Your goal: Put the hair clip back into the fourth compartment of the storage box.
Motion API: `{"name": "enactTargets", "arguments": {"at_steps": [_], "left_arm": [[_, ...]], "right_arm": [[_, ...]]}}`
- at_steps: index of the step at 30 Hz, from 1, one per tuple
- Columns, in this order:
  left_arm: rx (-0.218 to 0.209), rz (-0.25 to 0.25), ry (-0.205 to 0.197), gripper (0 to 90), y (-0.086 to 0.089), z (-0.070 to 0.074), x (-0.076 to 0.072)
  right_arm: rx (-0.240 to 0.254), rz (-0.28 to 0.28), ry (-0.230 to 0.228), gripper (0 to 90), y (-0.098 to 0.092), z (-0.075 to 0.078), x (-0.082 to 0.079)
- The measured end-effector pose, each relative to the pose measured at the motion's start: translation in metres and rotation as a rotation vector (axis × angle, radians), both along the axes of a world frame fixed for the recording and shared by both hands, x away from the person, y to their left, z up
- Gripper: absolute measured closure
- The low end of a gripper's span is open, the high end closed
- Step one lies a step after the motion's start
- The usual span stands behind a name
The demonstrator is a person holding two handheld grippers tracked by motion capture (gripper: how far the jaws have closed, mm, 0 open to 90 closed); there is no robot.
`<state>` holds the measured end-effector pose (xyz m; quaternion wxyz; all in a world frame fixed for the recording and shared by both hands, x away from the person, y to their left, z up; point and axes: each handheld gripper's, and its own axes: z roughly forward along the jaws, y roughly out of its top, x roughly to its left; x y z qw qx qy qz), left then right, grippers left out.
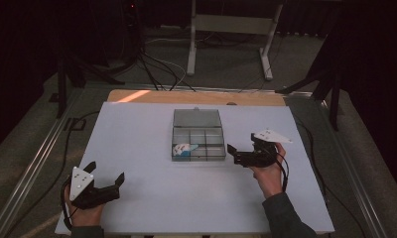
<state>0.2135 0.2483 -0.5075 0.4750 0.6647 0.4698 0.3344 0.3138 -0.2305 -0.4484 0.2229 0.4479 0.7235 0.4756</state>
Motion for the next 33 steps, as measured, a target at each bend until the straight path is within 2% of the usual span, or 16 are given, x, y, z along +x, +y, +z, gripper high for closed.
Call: {"name": "enactTargets", "arguments": {"at_steps": [9, 12, 16, 25, 31, 33], "left_arm": [[-0.009, -0.005, -0.01, 0.6, -0.002, 0.002, -0.001], [-0.012, -0.01, -0.012, 0.6, -0.003, 0.003, -0.001], [-0.014, -0.016, -0.019, 0.7, -0.005, 0.004, -0.002], [-0.042, -0.025, -0.025, 0.7, -0.007, 0.007, -0.003], [-0.04, -0.027, -0.014, 0.6, -0.009, 0.007, -0.001], [-0.036, -0.018, 0.006, 0.6, -0.01, 0.006, 0.0]], "right_arm": [[0.009, -0.026, -0.035, 0.0, -0.03, -0.006, -0.021], [0.043, -0.024, -0.047, 0.1, -0.044, -0.011, -0.033], [0.038, -0.036, -0.053, 0.0, -0.055, -0.019, -0.042], [0.073, -0.072, -0.078, 0.0, -0.078, -0.037, -0.064], [0.101, -0.105, -0.078, 0.0, -0.093, -0.047, -0.078], [0.092, -0.109, -0.073, 0.0, -0.095, -0.048, -0.08]]}}
